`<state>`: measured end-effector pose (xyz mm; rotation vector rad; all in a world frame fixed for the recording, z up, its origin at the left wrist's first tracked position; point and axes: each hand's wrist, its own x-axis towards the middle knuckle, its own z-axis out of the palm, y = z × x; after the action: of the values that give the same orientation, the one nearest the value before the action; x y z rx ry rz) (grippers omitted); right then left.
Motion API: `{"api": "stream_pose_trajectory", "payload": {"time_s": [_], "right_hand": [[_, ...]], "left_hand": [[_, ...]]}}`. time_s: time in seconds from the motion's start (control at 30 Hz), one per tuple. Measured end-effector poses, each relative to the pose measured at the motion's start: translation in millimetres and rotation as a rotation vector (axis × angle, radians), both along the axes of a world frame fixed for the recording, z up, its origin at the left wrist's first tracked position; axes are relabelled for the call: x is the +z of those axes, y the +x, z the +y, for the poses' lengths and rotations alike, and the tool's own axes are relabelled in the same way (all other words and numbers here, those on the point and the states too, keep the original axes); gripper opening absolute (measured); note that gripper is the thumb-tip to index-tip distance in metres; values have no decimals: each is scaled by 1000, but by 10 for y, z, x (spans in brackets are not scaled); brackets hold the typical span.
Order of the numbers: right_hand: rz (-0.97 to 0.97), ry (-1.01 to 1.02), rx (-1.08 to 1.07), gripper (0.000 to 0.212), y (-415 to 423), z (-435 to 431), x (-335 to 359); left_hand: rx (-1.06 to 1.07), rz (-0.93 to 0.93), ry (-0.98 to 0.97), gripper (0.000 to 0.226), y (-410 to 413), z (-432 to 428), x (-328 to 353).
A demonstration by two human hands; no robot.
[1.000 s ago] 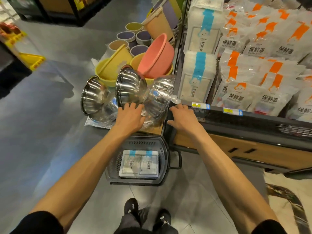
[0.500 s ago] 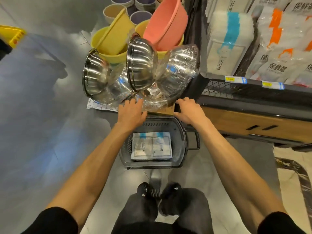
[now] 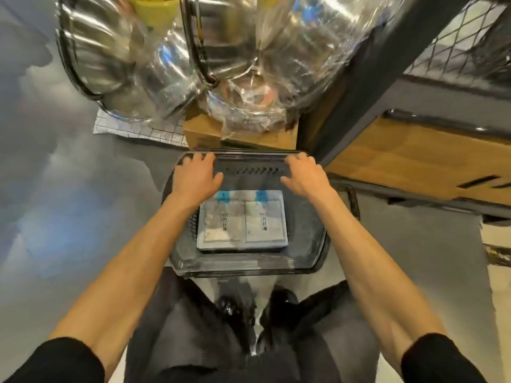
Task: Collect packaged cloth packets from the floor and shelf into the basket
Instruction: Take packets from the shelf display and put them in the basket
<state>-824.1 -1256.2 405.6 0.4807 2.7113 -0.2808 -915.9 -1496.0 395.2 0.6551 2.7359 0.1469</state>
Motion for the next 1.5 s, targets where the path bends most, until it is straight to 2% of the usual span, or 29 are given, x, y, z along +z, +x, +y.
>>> {"api": "stream_pose_trajectory", "payload": {"time_s": [0.17,0.33,0.47,0.7,0.93,1.03,1.17,1.27,1.37,1.47,1.5], "right_hand": [[3,9,-34,53,9,53,-1337],[3,-51,-90,49,9,80,-2407],[-16,-80,-137,46,-7,44,-2918],[-39,-116,-198,64,29,60,-3469],[-64,-150,-410,84,173,36,-3786],[-40,-154,-488,94,168,17,-3820],[-17,-168,-536,102,138,29,-3845],[-4,-244,-619,87,142,62,-3882],[37,-341,-713,73,122,99,-3877],[103,-561,-806,55,101,103,-3739],[108,-639,-822,55,109,97,-3647]], "left_hand": [[30,-44,-16,54,-86,-27,-1248],[68,-80,-49,47,5,-84,-2338],[153,-156,-74,50,42,-101,-2865],[318,-265,-39,54,20,-76,-3415],[467,-414,-35,60,39,-207,-3626],[501,-407,0,55,39,-195,-3596],[600,-395,52,65,5,-236,-3618],[758,-421,161,67,9,-234,-3583],[975,-502,471,63,56,-199,-3495],[1047,-585,665,43,99,-224,-3411],[1045,-592,709,36,139,-220,-3298]]}}
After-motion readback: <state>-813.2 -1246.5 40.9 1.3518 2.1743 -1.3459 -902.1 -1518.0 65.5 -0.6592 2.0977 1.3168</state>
